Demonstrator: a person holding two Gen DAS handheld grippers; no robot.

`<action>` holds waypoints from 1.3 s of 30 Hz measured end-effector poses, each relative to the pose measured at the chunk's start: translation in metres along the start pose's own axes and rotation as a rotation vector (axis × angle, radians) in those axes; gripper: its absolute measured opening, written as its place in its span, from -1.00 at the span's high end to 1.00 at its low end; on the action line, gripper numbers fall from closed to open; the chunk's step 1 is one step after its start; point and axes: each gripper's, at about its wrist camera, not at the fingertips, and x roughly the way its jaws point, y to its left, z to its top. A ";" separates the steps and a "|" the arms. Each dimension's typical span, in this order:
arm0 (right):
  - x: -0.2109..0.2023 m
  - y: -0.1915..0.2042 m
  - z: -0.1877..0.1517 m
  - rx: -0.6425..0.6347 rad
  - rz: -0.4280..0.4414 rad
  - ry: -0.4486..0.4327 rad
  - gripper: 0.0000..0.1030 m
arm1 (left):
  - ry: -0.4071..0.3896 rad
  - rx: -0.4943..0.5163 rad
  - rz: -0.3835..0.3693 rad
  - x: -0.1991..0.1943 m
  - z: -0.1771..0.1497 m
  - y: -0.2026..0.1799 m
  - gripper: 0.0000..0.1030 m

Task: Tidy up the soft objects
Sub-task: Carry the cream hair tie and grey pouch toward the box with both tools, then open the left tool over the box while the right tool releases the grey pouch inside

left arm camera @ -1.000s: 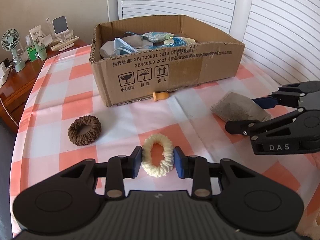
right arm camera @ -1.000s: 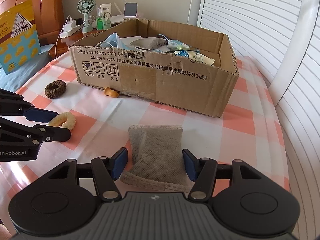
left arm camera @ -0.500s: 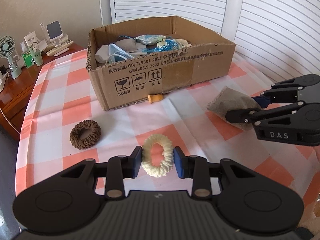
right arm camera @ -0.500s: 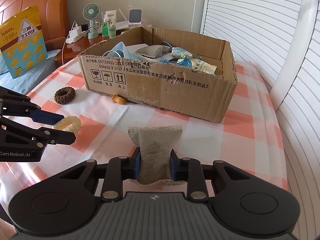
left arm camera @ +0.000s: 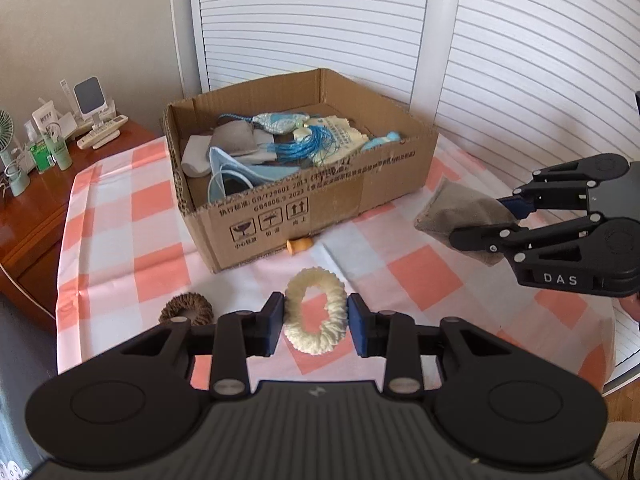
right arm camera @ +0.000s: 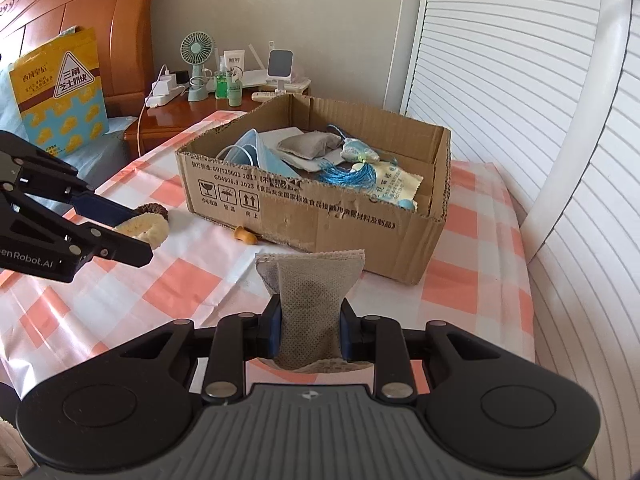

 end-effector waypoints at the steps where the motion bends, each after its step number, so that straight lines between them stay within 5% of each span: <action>1: -0.003 -0.001 0.003 -0.005 0.000 -0.007 0.40 | -0.009 0.007 0.000 -0.002 0.005 0.001 0.36; 11: -0.011 -0.017 0.037 -0.018 -0.011 -0.065 0.40 | -0.119 0.070 0.042 0.010 0.084 0.014 0.36; 22: -0.003 -0.032 0.061 -0.025 -0.026 -0.088 0.40 | -0.114 0.061 0.137 0.061 0.144 0.040 0.35; 25: 0.002 -0.033 0.067 -0.029 -0.022 -0.090 0.40 | -0.124 0.052 0.169 0.069 0.149 0.047 -0.16; 27: 0.005 -0.033 0.071 -0.031 -0.021 -0.090 0.40 | -0.135 0.044 0.191 0.073 0.150 0.052 -0.85; 30: 0.010 -0.033 0.076 -0.024 -0.014 -0.087 0.40 | -0.167 0.036 0.223 0.071 0.146 0.055 -0.88; 39: 0.027 -0.039 0.094 0.018 -0.005 -0.068 0.40 | -0.123 0.019 0.166 0.040 0.117 0.055 -0.89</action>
